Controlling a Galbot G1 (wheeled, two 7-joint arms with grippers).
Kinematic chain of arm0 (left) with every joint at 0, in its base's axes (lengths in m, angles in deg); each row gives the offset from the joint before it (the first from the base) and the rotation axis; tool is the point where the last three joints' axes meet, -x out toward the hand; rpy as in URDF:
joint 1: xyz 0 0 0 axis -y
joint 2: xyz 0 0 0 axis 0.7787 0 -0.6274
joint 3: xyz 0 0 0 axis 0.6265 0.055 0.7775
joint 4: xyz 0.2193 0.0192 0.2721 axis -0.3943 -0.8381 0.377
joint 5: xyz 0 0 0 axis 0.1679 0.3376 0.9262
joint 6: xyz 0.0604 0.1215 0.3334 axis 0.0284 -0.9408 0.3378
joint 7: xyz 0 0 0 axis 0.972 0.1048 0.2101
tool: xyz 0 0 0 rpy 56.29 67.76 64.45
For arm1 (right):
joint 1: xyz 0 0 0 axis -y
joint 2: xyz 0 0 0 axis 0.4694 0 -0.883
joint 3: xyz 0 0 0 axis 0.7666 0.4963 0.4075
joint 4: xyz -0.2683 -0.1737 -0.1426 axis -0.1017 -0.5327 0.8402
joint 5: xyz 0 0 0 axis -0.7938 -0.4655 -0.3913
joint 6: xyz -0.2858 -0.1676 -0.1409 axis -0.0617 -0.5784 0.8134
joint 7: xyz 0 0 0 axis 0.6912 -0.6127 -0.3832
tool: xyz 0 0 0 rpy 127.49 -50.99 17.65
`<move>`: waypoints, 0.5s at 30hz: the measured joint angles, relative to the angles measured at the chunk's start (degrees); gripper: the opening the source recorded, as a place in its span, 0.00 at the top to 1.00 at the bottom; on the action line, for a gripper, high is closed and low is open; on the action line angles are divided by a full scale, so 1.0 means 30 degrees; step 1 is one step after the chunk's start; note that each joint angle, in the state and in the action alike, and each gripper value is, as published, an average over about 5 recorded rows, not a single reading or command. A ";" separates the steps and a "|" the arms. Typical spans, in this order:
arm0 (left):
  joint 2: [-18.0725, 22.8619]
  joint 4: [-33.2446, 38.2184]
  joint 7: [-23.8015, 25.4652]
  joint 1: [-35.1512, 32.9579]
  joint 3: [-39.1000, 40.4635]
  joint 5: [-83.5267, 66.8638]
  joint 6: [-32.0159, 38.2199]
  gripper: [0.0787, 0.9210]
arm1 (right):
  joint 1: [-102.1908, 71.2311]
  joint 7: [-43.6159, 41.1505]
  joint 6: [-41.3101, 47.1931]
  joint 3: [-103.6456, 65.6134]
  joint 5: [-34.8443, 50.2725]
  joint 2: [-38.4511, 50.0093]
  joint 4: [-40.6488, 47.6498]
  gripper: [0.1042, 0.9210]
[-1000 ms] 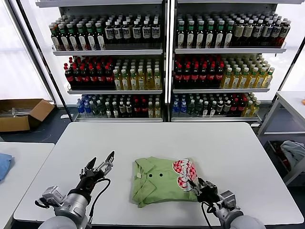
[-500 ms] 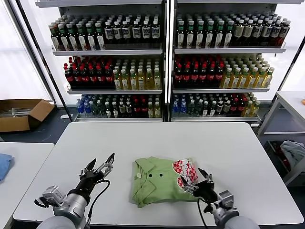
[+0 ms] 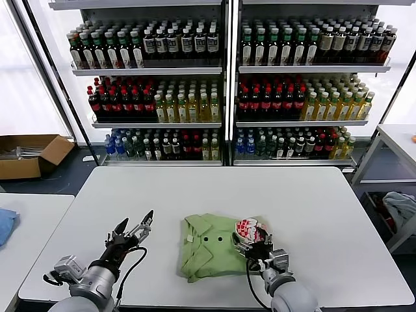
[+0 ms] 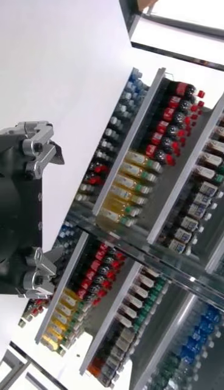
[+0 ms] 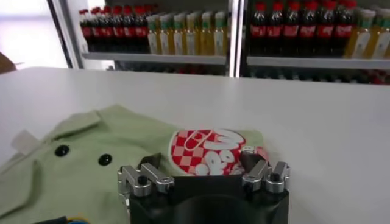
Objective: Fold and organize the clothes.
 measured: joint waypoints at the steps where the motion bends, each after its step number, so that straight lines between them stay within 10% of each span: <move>1: 0.0013 -0.0024 0.0003 0.0027 0.0027 0.0005 -0.0004 0.12 | 0.0049 0.0174 0.0148 0.0081 0.0049 -0.0034 0.0012 0.12; 15: -0.0117 -0.0224 0.0139 0.0070 0.0056 0.0016 -0.0026 0.12 | 0.1370 0.0630 -0.0277 0.1738 0.0122 -0.0609 -0.0870 0.12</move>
